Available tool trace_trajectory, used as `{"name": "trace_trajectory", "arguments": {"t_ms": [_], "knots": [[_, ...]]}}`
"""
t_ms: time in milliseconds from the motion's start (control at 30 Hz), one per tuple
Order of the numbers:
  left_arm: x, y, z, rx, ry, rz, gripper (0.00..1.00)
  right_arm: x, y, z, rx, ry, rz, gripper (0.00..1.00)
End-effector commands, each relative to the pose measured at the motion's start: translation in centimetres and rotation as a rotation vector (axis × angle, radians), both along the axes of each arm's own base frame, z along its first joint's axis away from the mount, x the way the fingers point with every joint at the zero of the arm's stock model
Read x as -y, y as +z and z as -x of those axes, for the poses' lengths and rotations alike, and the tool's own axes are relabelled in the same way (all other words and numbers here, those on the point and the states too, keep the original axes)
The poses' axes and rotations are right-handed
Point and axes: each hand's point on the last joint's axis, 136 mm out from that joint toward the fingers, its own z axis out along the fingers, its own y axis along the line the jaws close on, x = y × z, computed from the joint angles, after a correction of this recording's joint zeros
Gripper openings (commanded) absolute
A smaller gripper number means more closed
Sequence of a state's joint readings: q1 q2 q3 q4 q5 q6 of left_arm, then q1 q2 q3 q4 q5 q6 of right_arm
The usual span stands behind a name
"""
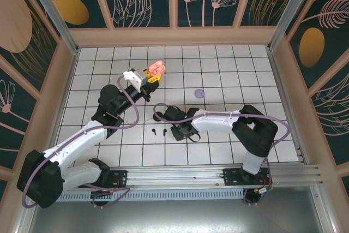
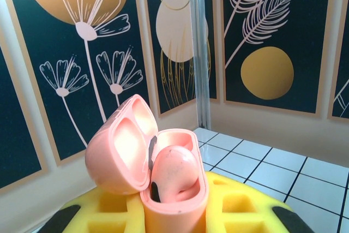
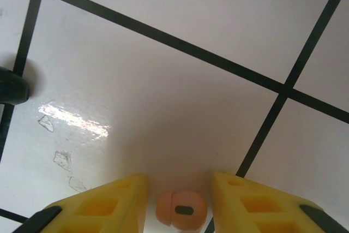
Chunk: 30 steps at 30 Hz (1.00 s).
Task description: Insert the wireless bluetooth earbuds into the charging case
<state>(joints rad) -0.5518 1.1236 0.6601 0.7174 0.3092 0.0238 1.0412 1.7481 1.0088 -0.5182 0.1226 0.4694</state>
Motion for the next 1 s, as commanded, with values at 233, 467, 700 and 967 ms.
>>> {"name": "trace_trajectory", "arguments": {"t_ms": [233,467,700,967], "knots": [[0.4,1.7,0.2,0.021,-0.020,0.030,0.00,2.2,-1.0,0.9,-0.043,-0.009,0.062,0.33],[0.4,1.8,0.2,0.022,-0.022,0.034,0.00,2.3,-0.9,0.8,-0.036,-0.012,0.060,0.29],[0.3,1.8,0.2,0.021,-0.022,0.035,0.00,2.2,0.3,-0.1,0.000,-0.031,0.040,0.26],[0.4,1.8,0.2,0.021,-0.023,0.035,0.00,2.1,3.2,-1.9,0.082,-0.083,-0.032,0.23]]}}
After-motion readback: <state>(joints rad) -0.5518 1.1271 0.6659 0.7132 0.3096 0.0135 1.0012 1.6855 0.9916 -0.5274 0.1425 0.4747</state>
